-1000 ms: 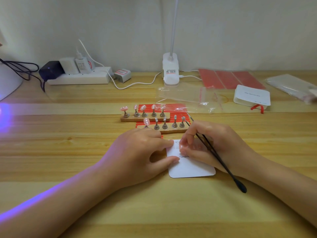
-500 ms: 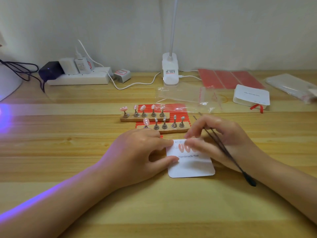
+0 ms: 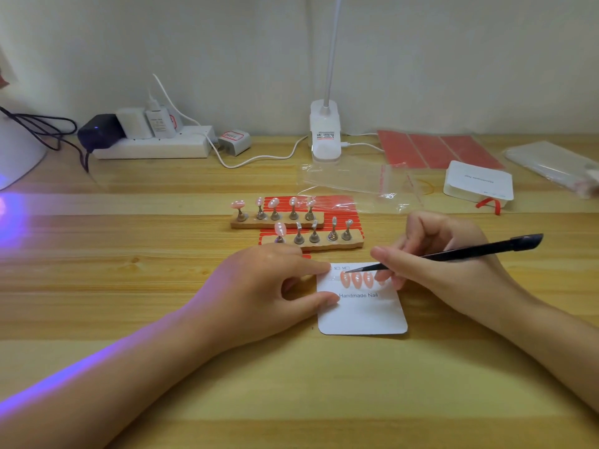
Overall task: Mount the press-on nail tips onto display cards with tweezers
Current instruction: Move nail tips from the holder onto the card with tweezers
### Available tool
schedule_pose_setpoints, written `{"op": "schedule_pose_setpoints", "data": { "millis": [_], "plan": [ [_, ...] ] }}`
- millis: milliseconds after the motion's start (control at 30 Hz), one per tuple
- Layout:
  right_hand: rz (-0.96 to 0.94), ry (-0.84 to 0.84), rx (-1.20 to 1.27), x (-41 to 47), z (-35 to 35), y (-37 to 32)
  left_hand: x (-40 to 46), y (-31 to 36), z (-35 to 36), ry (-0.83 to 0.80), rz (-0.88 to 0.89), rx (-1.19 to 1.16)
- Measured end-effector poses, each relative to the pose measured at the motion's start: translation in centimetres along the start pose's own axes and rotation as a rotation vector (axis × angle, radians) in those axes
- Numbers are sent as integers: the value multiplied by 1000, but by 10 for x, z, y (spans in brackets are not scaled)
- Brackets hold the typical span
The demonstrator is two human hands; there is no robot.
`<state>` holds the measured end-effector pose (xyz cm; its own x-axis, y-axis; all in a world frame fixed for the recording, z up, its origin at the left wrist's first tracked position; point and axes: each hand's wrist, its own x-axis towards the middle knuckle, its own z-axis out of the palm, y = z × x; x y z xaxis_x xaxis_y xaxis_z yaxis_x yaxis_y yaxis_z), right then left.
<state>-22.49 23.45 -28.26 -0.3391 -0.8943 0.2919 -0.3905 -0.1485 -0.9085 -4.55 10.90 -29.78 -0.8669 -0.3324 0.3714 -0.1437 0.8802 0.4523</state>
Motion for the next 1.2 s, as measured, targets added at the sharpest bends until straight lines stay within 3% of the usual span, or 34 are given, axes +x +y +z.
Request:
{"op": "schedule_pose_setpoints", "data": {
  "millis": [933, 1100, 1200],
  "plan": [
    [-264, -104, -168, -1, 1, 13, 0, 1, 0, -5, -63, -29],
    [-257, -102, -157, -1, 2, 14, 0, 3, -2, 29, 9, -2],
    [-245, -103, -160, -2, 2, 13, 1, 6, -10, 152, 71, -17]
  ]
}}
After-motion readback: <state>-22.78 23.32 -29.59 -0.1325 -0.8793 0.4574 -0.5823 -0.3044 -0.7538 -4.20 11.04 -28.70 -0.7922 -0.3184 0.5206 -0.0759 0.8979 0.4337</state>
